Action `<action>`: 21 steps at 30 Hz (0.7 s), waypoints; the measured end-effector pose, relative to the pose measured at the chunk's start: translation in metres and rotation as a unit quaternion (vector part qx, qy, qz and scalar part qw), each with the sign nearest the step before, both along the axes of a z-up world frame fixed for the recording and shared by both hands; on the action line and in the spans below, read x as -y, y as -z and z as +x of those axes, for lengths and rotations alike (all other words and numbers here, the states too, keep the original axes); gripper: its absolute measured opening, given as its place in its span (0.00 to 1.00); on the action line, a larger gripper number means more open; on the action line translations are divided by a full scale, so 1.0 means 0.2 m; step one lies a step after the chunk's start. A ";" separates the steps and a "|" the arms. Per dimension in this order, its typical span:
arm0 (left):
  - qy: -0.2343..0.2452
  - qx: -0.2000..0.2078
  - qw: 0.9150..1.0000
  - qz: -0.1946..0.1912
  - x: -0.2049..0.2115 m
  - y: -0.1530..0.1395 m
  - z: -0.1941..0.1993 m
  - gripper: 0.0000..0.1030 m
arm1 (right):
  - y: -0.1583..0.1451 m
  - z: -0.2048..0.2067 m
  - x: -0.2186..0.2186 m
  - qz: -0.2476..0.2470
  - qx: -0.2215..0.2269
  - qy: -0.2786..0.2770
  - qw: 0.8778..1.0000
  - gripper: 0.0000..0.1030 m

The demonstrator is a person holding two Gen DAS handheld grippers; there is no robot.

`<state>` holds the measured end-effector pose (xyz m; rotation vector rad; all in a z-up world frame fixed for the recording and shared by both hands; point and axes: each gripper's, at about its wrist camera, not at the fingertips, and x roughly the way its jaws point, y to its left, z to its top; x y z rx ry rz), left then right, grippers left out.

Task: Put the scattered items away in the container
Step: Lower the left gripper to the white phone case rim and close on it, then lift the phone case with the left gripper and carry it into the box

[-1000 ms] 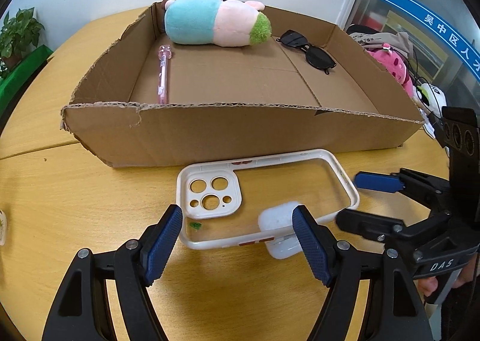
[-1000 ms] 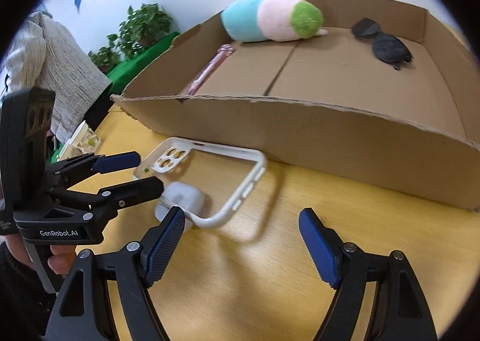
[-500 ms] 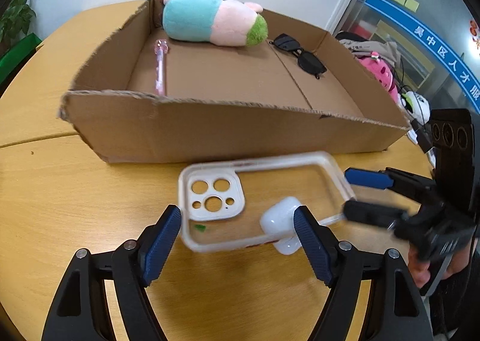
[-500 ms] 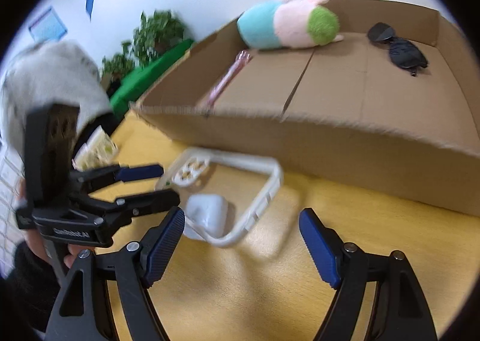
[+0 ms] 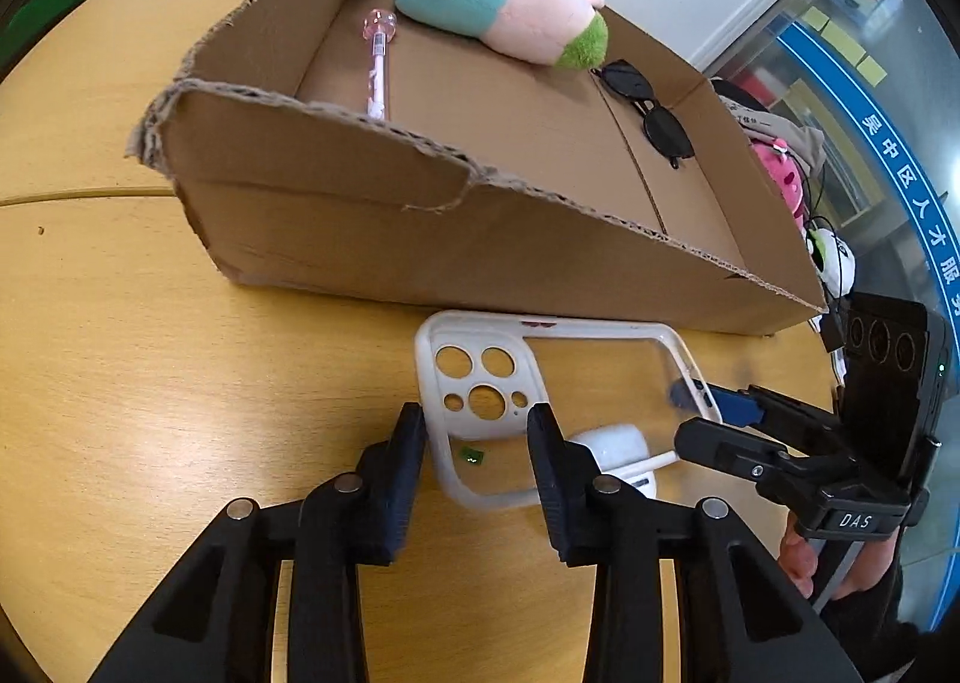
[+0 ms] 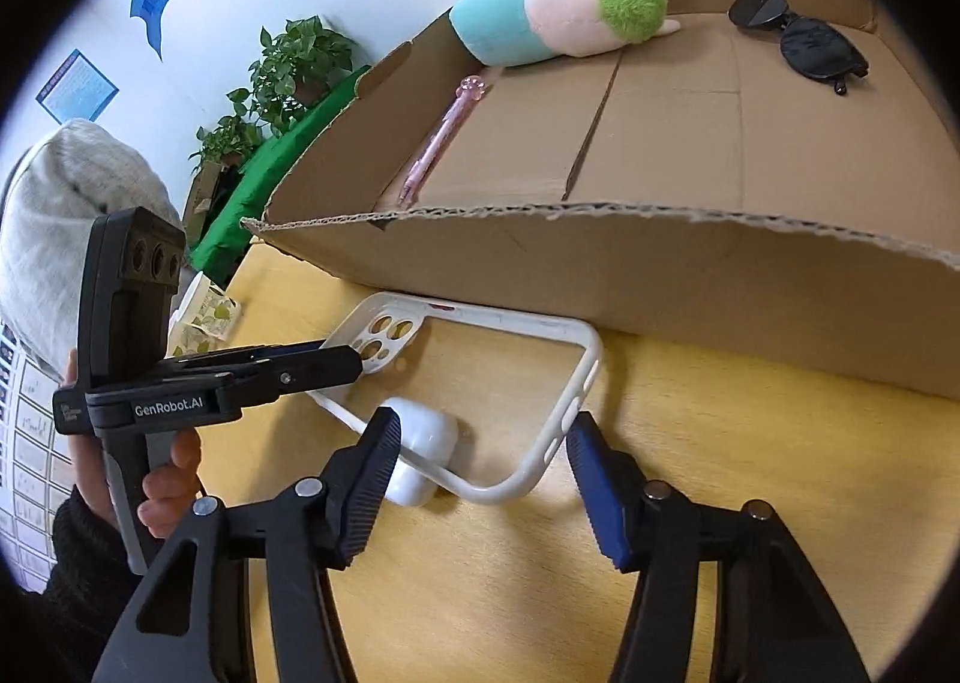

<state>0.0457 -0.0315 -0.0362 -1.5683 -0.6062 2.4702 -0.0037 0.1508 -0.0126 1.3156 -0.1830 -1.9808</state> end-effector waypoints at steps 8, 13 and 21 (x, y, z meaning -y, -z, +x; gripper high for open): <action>0.009 -0.019 1.000 -0.012 -0.06 -0.05 0.05 0.21 | 0.00 0.02 -0.09 0.033 -0.011 0.029 0.999 0.29; 0.009 -0.030 0.999 -0.026 -0.11 -0.11 0.08 0.14 | -0.06 0.05 -0.14 0.044 -0.045 0.047 0.997 0.21; 0.028 -0.078 0.995 -0.053 -0.22 -0.32 0.11 0.09 | -0.25 0.08 -0.27 0.034 -0.100 0.077 0.991 0.17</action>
